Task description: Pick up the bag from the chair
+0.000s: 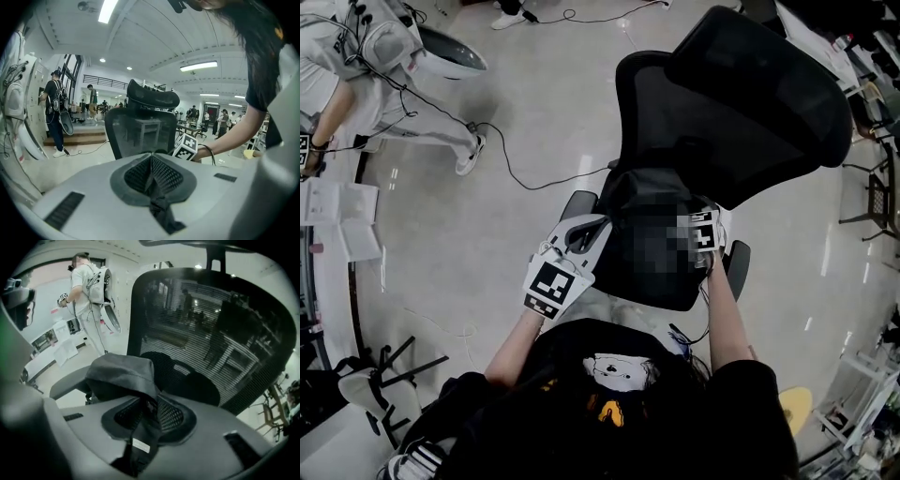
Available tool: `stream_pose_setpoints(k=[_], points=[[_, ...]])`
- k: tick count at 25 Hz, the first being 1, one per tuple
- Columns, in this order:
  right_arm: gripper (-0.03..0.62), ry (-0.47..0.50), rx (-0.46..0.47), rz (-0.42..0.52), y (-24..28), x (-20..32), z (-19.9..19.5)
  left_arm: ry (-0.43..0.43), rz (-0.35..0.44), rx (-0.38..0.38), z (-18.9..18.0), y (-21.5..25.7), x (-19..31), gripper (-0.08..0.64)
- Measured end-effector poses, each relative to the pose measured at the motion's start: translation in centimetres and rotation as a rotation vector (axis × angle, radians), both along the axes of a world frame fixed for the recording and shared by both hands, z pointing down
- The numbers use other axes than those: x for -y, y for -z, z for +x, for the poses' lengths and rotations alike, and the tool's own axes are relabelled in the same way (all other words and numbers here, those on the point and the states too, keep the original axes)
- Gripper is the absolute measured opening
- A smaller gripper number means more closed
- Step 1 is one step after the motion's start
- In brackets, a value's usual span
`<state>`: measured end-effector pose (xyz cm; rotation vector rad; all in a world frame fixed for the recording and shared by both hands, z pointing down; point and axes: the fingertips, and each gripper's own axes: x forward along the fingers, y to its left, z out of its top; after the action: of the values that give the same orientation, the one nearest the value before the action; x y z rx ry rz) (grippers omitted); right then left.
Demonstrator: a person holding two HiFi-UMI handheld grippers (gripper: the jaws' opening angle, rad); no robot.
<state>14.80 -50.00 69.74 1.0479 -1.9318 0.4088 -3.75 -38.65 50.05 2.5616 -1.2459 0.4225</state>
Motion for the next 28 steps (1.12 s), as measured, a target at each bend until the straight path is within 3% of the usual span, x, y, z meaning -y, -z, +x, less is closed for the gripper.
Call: stream_pose_setpoints(k=[10,19,28], points=[[0.071,-0.177,0.220,0.018,5.3,-9.0,2.1,0.040,0.018,0.009,1.3,1.0,-4.1,0.009],[0.060,-0.211,0.361,0.013,9.3,-17.6,2.2,0.075,0.027,0.025,4.3,2.0,-8.9,0.009],[0.040,-0.136,0.540,0.039,15.4,-25.0,2.8,0.134,0.075,0.036,7.2,4.3,-15.2,0.009]])
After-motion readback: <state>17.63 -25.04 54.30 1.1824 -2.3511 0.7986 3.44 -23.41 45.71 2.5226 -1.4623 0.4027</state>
